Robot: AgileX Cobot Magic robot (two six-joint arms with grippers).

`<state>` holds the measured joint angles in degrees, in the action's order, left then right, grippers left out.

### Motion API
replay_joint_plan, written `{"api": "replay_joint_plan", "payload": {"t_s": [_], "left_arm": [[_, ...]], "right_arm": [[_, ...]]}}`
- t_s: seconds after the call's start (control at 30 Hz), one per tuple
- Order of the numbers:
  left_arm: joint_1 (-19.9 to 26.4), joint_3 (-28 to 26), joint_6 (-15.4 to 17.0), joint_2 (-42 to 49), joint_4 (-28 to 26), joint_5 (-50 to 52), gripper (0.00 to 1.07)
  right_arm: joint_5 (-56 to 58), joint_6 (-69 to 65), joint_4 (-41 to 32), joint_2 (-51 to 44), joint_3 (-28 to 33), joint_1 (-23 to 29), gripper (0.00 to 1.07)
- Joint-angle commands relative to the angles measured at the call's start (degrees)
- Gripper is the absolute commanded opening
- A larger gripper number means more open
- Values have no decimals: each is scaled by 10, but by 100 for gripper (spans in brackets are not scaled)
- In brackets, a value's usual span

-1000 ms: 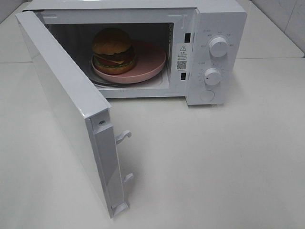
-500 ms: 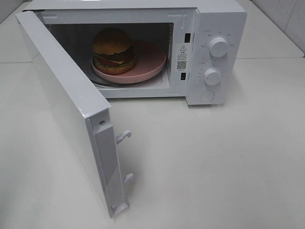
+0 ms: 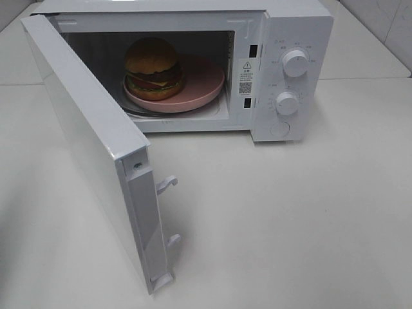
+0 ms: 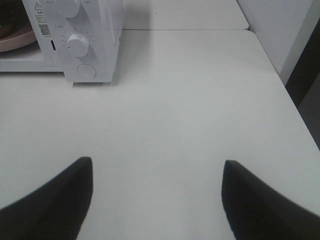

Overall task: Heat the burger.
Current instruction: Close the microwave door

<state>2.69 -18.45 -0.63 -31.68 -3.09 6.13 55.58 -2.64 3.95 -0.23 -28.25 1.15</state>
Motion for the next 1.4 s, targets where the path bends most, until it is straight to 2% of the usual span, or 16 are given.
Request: {"api": "replay_joint_plan", "payload": {"t_s": [0.03, 0.13, 0.2, 0.27, 0.4, 0.43, 0.5, 0.53, 0.57, 0.63, 0.73, 0.93, 1.23, 1.3, 1.37, 1.4], "left_arm": [[-5, 30, 6, -69, -2, 136, 0], [-5, 34, 6, -90, -2, 160, 0], [-5, 38, 6, -172, -1, 234, 0], [-5, 38, 6, -195, -1, 255, 0], [-5, 38, 56, -301, 19, 338, 0], [-5, 38, 56, -301, 19, 338, 0], [-5, 38, 74, -337, 50, 371, 0], [-5, 38, 89, -370, 91, 404, 0], [-5, 38, 89, -370, 91, 404, 0], [-5, 38, 100, -421, 158, 460, 0], [-5, 37, 120, -462, 208, 511, 0], [-5, 21, 136, -517, 246, 541, 0], [-5, -49, 155, -592, 324, 542, 0], [-5, -64, 169, -608, 349, 543, 0], [-5, -87, 214, -630, 381, 548, 0], [-5, -87, 214, -630, 381, 548, 0]], "right_arm": [[-6, -2, -2, -17, 2, -4, 64], [-6, -2, -2, -17, 2, -4, 64], [-6, -2, -2, -17, 2, -4, 64], [-6, -2, -2, -17, 2, -4, 64], [-6, -2, -2, -17, 2, -4, 64], [-6, -2, -2, -17, 2, -4, 64], [-6, -2, -2, -17, 2, -4, 64], [-6, -2, -2, -17, 2, -4, 64], [-6, -2, -2, -17, 2, -4, 64], [-6, -2, -2, -17, 2, -4, 64], [-6, -2, -2, -17, 2, -4, 64], [-6, -2, -2, -17, 2, -4, 64], [-6, -2, -2, -17, 2, -4, 64], [-6, -2, -2, -17, 2, -4, 64], [-6, -2, -2, -17, 2, -4, 64], [-6, -2, -2, -17, 2, -4, 64]]}}
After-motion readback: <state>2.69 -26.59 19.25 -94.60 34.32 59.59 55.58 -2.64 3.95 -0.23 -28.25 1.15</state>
